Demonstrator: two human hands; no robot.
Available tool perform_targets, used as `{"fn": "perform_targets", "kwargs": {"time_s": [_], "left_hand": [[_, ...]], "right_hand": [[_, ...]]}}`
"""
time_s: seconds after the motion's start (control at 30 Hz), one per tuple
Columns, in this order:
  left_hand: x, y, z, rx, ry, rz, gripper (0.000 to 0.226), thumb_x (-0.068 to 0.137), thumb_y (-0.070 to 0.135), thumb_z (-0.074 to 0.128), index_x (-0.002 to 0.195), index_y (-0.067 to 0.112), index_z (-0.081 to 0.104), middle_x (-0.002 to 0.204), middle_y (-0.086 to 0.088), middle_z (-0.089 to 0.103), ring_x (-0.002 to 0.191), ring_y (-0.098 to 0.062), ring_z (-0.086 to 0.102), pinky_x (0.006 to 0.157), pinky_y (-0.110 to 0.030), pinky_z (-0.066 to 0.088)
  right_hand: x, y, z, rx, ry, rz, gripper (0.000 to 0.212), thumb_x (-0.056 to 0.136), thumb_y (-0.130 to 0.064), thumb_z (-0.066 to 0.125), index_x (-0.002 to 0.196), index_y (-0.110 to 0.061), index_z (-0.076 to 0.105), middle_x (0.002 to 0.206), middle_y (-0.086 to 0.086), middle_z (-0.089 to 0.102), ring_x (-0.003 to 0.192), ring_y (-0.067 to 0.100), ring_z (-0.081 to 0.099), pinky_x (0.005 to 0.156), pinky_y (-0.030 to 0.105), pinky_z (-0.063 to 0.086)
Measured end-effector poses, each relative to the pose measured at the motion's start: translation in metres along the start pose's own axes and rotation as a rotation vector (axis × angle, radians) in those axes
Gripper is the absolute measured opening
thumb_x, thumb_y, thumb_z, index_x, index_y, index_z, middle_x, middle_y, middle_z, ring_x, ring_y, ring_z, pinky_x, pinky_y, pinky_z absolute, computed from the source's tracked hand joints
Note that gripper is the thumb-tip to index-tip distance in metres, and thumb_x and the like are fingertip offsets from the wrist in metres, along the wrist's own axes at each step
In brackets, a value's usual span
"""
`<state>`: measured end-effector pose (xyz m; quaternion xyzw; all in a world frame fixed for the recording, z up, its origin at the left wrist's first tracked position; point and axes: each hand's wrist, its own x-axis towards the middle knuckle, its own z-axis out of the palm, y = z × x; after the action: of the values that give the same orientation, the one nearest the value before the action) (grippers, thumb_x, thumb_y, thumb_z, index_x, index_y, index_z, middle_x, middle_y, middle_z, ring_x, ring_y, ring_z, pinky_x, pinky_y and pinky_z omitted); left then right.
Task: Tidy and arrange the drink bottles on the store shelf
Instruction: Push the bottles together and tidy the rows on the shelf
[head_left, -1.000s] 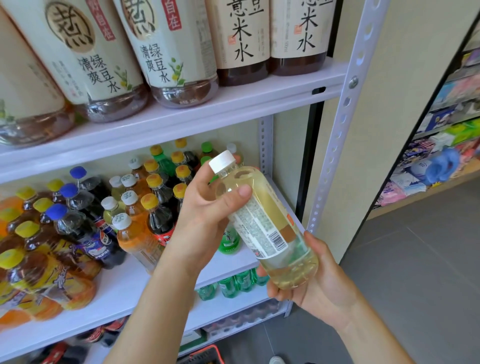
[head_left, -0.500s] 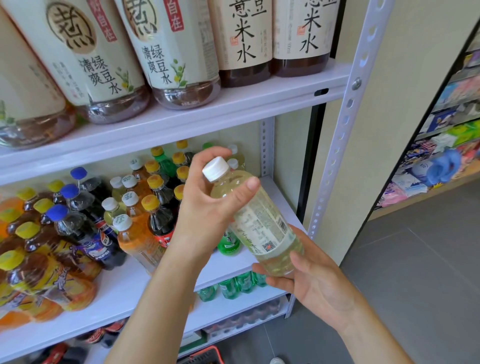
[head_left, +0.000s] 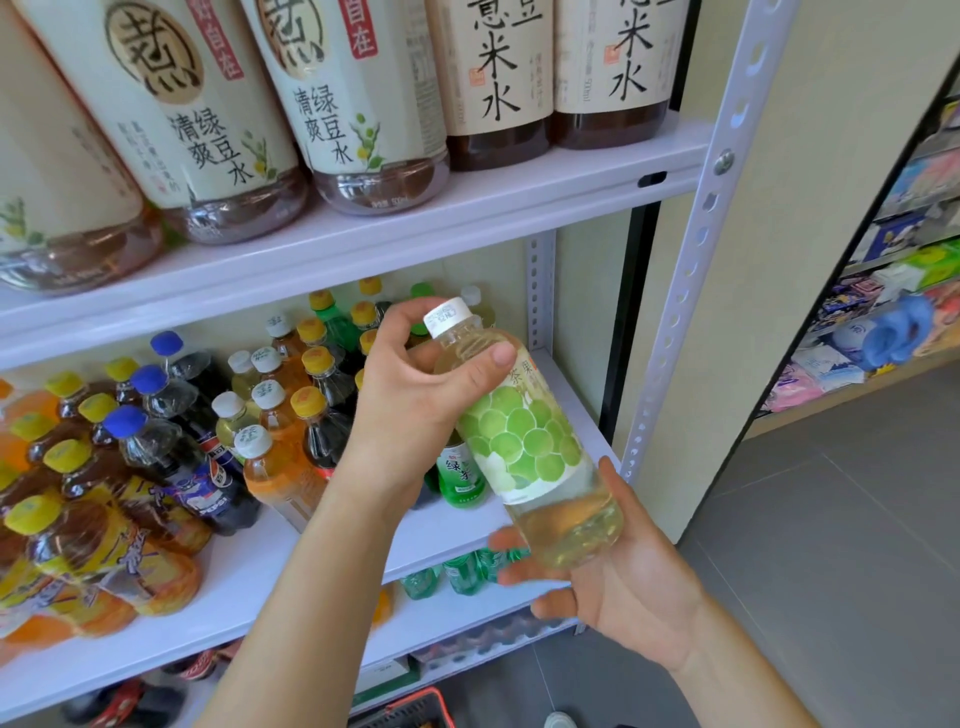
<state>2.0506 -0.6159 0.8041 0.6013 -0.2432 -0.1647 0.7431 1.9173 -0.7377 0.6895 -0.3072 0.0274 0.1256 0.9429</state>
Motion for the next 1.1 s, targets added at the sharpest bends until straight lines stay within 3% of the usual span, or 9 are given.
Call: {"fn": "perform_targets", "kwargs": {"time_s": [0.1,0.23,0.37,0.47,0.53,0.7,0.87,1.0,1.1], "left_hand": [[0.001,-0.001,0.0,0.115,0.081,0.068,0.061,0.067,0.022,0.088,0.117,0.024,0.053,0.098,-0.014,0.075,0.088,-0.03,0.074,0.069,-0.037,0.061],[0.003,-0.001,0.001,0.302,0.126,0.035,0.055,0.069,0.045,0.079,0.117,0.028,0.057,0.101,-0.01,0.071,0.093,-0.028,0.071,0.078,-0.043,0.061],[0.009,0.003,-0.011,0.287,-0.033,-0.134,0.049,0.075,0.052,0.076,0.115,0.032,0.057,0.105,0.003,0.073,0.097,-0.013,0.071,0.076,-0.032,0.058],[0.012,0.003,-0.016,0.063,-0.176,-0.225,0.054,0.078,0.023,0.074,0.126,0.019,0.051,0.111,-0.009,0.073,0.102,-0.026,0.071,0.079,-0.041,0.059],[0.013,0.001,-0.015,0.046,-0.206,-0.204,0.058,0.077,0.02,0.074,0.128,0.015,0.048,0.108,-0.011,0.074,0.1,-0.03,0.071,0.078,-0.041,0.059],[0.013,-0.006,-0.01,0.102,-0.147,-0.127,0.057,0.074,0.023,0.078,0.123,0.017,0.051,0.104,-0.012,0.075,0.098,-0.031,0.072,0.082,-0.047,0.058],[0.016,-0.001,-0.007,0.348,-0.17,-0.065,0.045,0.084,0.048,0.065,0.125,0.037,0.053,0.107,0.006,0.073,0.097,-0.006,0.069,0.076,-0.024,0.056],[0.016,0.009,-0.014,0.693,-0.135,-0.07,0.057,0.073,0.086,0.044,0.117,0.051,0.048,0.07,0.03,0.063,0.06,0.007,0.058,0.059,-0.022,0.042],[0.015,0.01,-0.016,0.932,-0.061,-0.042,0.068,0.073,0.092,0.03,0.104,0.037,0.056,0.063,0.016,0.059,0.06,-0.002,0.053,0.06,-0.033,0.039]], "right_hand": [[0.002,-0.001,0.001,-0.081,0.152,-0.23,0.067,0.074,-0.049,0.08,0.129,-0.019,0.057,0.127,0.023,0.057,0.111,0.04,0.056,0.077,0.04,0.057],[-0.001,-0.006,0.005,-0.212,0.31,-0.344,0.061,0.07,-0.016,0.085,0.121,-0.021,0.053,0.113,0.027,0.063,0.101,0.047,0.064,0.071,0.035,0.058],[-0.005,-0.005,0.009,-0.065,0.273,-0.229,0.06,0.073,-0.045,0.08,0.121,-0.013,0.064,0.108,0.032,0.065,0.078,0.04,0.071,0.054,0.03,0.058],[-0.006,-0.001,0.007,0.024,0.201,-0.067,0.066,0.085,-0.063,0.049,0.112,-0.007,0.072,0.098,0.03,0.07,0.065,0.031,0.072,0.047,0.028,0.056],[-0.006,0.0,0.004,0.057,0.148,-0.012,0.072,0.083,-0.067,0.044,0.11,-0.006,0.072,0.09,0.028,0.071,0.063,0.031,0.072,0.045,0.028,0.055],[-0.007,-0.001,-0.003,0.065,0.113,0.008,0.074,0.08,-0.069,0.05,0.11,-0.005,0.072,0.088,0.027,0.071,0.064,0.03,0.071,0.049,0.029,0.056],[-0.006,0.002,-0.001,0.109,0.084,-0.115,0.068,0.08,-0.056,0.07,0.128,-0.007,0.061,0.11,0.028,0.067,0.078,0.032,0.073,0.059,0.03,0.06],[-0.005,0.001,0.0,-0.159,0.286,-0.409,0.059,0.062,-0.016,0.091,0.111,-0.026,0.058,0.11,0.02,0.066,0.098,0.044,0.066,0.076,0.038,0.059],[-0.003,0.003,0.003,-0.606,0.626,-0.583,0.07,0.054,-0.008,0.089,0.107,-0.034,0.052,0.099,-0.005,0.067,0.089,0.016,0.068,0.071,0.028,0.056]]}}
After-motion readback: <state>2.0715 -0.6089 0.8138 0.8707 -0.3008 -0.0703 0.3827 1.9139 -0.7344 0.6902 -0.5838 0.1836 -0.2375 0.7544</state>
